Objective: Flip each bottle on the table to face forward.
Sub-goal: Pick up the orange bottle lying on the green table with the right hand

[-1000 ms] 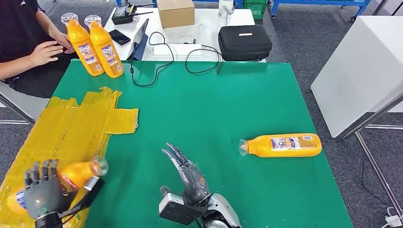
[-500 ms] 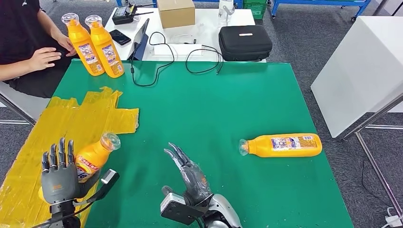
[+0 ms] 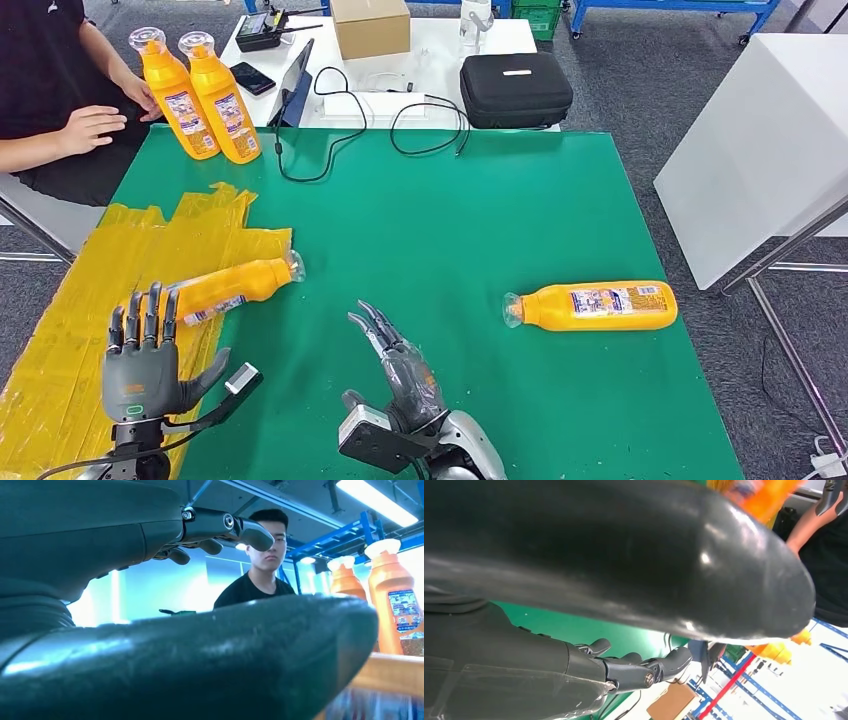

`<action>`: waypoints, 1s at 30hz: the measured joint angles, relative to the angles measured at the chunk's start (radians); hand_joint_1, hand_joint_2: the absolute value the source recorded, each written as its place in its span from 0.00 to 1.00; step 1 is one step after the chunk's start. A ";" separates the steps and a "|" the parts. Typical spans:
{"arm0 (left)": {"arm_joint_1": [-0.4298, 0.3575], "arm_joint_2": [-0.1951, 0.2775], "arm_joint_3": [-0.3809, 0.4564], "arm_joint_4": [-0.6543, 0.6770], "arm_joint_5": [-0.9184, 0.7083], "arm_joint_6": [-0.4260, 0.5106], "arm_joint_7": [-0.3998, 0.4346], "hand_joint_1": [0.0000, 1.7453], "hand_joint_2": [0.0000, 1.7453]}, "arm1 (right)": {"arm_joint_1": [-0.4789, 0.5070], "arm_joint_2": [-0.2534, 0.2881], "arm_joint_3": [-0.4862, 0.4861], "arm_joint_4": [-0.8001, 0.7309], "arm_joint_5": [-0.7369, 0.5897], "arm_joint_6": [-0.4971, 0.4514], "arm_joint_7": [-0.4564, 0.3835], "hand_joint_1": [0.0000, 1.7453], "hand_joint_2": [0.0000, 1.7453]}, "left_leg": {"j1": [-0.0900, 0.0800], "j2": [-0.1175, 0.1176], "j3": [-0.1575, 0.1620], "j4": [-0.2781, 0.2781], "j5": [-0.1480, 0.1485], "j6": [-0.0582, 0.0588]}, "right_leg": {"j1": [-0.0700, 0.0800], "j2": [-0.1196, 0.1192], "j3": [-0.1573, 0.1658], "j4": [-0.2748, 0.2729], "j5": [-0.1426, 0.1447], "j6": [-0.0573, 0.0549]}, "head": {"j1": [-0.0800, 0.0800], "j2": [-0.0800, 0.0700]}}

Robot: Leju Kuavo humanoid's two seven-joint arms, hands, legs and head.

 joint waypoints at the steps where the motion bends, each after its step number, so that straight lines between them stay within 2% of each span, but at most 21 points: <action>1: -0.001 0.001 -0.002 0.000 0.000 0.000 0.000 0.00 0.00 | 0.000 0.000 0.000 0.000 0.000 0.000 0.000 0.00 0.00 | 0.000 0.000 0.000 0.000 0.000 0.000 | 0.000 0.000 0.000 0.000 0.000 0.000 | 0.000 0.000; 5: -0.004 0.005 -0.010 -0.001 0.000 0.000 -0.001 0.00 0.00 | 0.000 0.000 0.000 0.000 0.002 0.001 0.000 0.00 0.00 | 0.000 0.000 0.000 0.000 0.000 0.000 | 0.000 0.000 0.000 0.000 0.000 0.000 | 0.000 0.000; 7: 0.010 -0.013 -0.001 -0.023 0.021 0.000 -0.046 0.00 0.00 | 0.001 0.000 0.000 0.001 0.007 0.002 0.000 0.00 0.00 | 0.000 0.000 0.000 0.000 0.000 0.000 | 0.000 0.000 0.000 0.000 0.000 0.000 | 0.000 0.000; 8: 0.024 -0.042 0.020 -0.041 0.061 0.000 -0.108 0.00 0.00 | 0.003 0.000 -0.001 0.001 0.013 0.002 -0.001 0.00 0.00 | -0.001 0.000 0.000 0.000 0.000 0.000 | -0.001 0.000 0.000 0.000 0.000 0.000 | -0.001 0.000; 9: 0.039 -0.094 0.061 -0.056 0.136 0.001 -0.216 0.00 0.00 | 0.006 0.000 -0.002 0.000 0.022 0.002 -0.001 0.00 0.00 | -0.002 0.000 0.000 0.000 0.000 0.000 | -0.002 0.000 -0.001 0.000 0.000 0.000 | -0.001 0.000; 10: 0.053 -0.161 0.121 -0.062 0.243 -0.002 -0.365 0.00 0.00 | 0.012 0.000 -0.004 -0.002 0.034 0.004 -0.001 0.00 0.00 | -0.003 -0.001 0.000 0.000 0.000 0.000 | -0.003 0.000 -0.001 0.000 0.000 0.000 | 0.000 0.000; 11: 0.065 -0.231 0.192 -0.060 0.369 -0.010 -0.548 0.00 0.00 | 0.018 0.000 -0.007 -0.006 0.046 0.008 -0.001 0.00 0.00 | -0.003 -0.001 0.000 0.000 0.000 0.000 | -0.003 0.000 -0.001 0.000 0.000 0.001 | 0.002 0.000; 12: 0.075 -0.302 0.274 -0.054 0.502 -0.028 -0.768 0.00 0.00 | 0.026 0.000 -0.012 -0.012 0.060 0.013 -0.001 0.00 0.25 | -0.003 -0.001 -0.001 0.000 0.000 0.001 | -0.003 0.001 -0.001 0.000 0.000 0.001 | 0.004 0.000; 14: 0.099 -0.406 0.421 -0.062 0.756 -0.128 -1.189 0.00 0.00 | 0.046 -0.002 -0.026 -0.033 0.083 0.017 0.004 0.00 0.75 | -0.004 0.001 -0.002 0.000 -0.001 0.001 | -0.004 0.003 -0.002 0.000 0.001 0.001 | 0.006 0.000; 15: 0.112 -0.447 0.483 -0.082 0.885 -0.217 -1.340 0.00 0.00 | 0.061 -0.006 -0.038 -0.052 0.095 0.013 0.009 0.00 1.00 | -0.005 0.002 -0.001 0.000 -0.001 0.001 | -0.004 0.003 -0.002 -0.001 0.001 0.002 | 0.006 0.000; 16: 0.127 -0.484 0.531 -0.112 1.011 -0.328 -1.421 0.00 0.00 | 0.081 -0.012 -0.052 -0.078 0.107 0.005 0.016 0.00 1.00 | -0.006 0.002 -0.001 0.000 -0.001 0.001 | -0.005 0.003 -0.003 -0.001 0.001 0.002 | 0.006 0.000; 17: 0.144 -0.522 0.575 -0.150 1.129 -0.448 -1.448 0.00 0.00 | 0.104 -0.023 -0.070 -0.112 0.119 -0.009 0.023 0.00 1.00 | -0.006 0.001 -0.001 0.000 -0.001 0.001 | -0.005 0.003 -0.003 -0.001 0.000 0.002 | 0.006 0.000; 19: 0.175 -0.589 0.639 -0.224 1.276 -0.640 -1.398 0.00 0.00 | 0.154 -0.051 -0.107 -0.187 0.135 -0.040 0.031 0.00 1.00 | -0.006 -0.001 -0.002 0.000 -0.001 0.001 | -0.005 0.001 -0.002 -0.001 0.000 0.002 | 0.006 0.000; 21: 0.209 -0.642 0.679 -0.291 1.332 -0.743 -1.347 0.00 0.00 | 0.211 -0.088 -0.154 -0.278 0.141 -0.054 0.029 0.00 1.00 | -0.006 -0.002 -0.002 0.000 -0.002 0.002 | -0.005 0.001 -0.002 -0.001 0.000 0.002 | 0.006 0.000; 25: 0.262 -0.717 0.713 -0.376 1.382 -0.828 -1.336 0.00 0.00 | 0.341 -0.155 -0.284 -0.446 0.146 -0.046 0.003 0.00 1.00 | -0.006 -0.002 -0.002 0.000 -0.003 0.003 | -0.006 0.001 -0.002 -0.001 -0.001 0.003 | 0.006 0.000; 30: 0.291 -0.756 0.724 -0.410 1.384 -0.849 -1.342 0.00 0.00 | 0.451 -0.192 -0.460 -0.579 0.130 0.010 -0.054 0.00 1.00 | -0.007 -0.001 -0.001 0.000 -0.004 0.003 | -0.006 0.001 -0.001 -0.001 -0.002 0.005 | 0.006 0.000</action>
